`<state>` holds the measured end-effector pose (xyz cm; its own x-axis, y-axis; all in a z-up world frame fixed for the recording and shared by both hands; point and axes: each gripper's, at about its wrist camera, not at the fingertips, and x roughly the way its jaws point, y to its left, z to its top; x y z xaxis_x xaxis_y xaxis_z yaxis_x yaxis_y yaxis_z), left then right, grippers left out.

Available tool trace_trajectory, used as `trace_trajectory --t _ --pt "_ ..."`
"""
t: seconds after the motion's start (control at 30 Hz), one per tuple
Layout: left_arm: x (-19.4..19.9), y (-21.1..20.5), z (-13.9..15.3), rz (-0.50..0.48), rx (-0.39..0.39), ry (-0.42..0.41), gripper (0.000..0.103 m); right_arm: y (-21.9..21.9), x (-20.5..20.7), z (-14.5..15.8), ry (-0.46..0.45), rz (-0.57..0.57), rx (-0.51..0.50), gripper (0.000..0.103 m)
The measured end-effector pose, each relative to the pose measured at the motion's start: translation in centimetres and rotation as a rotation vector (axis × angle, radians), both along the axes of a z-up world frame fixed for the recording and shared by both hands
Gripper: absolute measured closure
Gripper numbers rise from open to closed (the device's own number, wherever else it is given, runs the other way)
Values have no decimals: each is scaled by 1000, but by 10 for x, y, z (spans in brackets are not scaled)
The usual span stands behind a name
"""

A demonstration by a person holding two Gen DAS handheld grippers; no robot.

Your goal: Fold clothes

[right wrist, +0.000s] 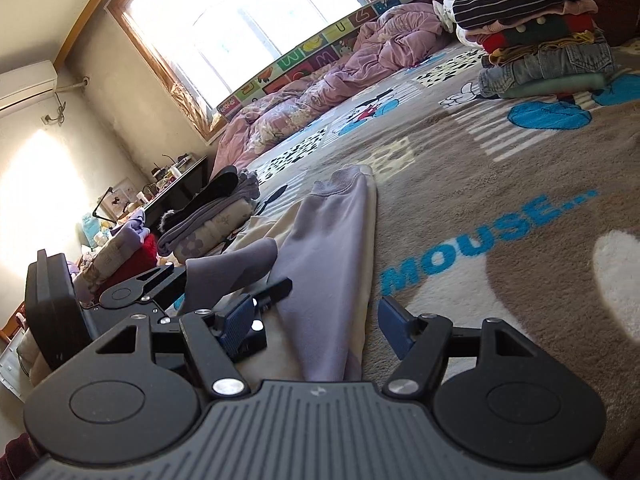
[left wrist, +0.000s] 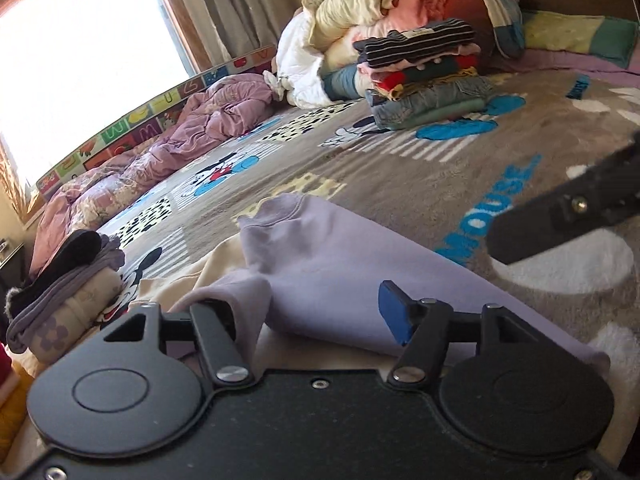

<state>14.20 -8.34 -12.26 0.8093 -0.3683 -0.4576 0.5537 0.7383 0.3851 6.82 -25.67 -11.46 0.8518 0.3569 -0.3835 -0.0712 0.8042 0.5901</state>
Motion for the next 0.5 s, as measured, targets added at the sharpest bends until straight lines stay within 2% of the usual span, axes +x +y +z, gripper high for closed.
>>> trace_trajectory --t 0.1,0.17,0.3,0.37,0.5 --pt "-5 -1 -1 -15 14 2 36 -4 8 6 -11 3 -11 34" --pt "-7 -1 -3 -28 37 -6 30 -7 18 15 -22 18 -18 34" --pt "-8 -5 -9 -44 88 -22 26 -2 60 48 -27 133 -55 34" --pt "-10 -11 -12 -43 126 -35 25 16 90 70 -3 233 -136 34" --pt "-14 -21 -17 -37 195 -61 23 72 141 97 67 404 -389 34"
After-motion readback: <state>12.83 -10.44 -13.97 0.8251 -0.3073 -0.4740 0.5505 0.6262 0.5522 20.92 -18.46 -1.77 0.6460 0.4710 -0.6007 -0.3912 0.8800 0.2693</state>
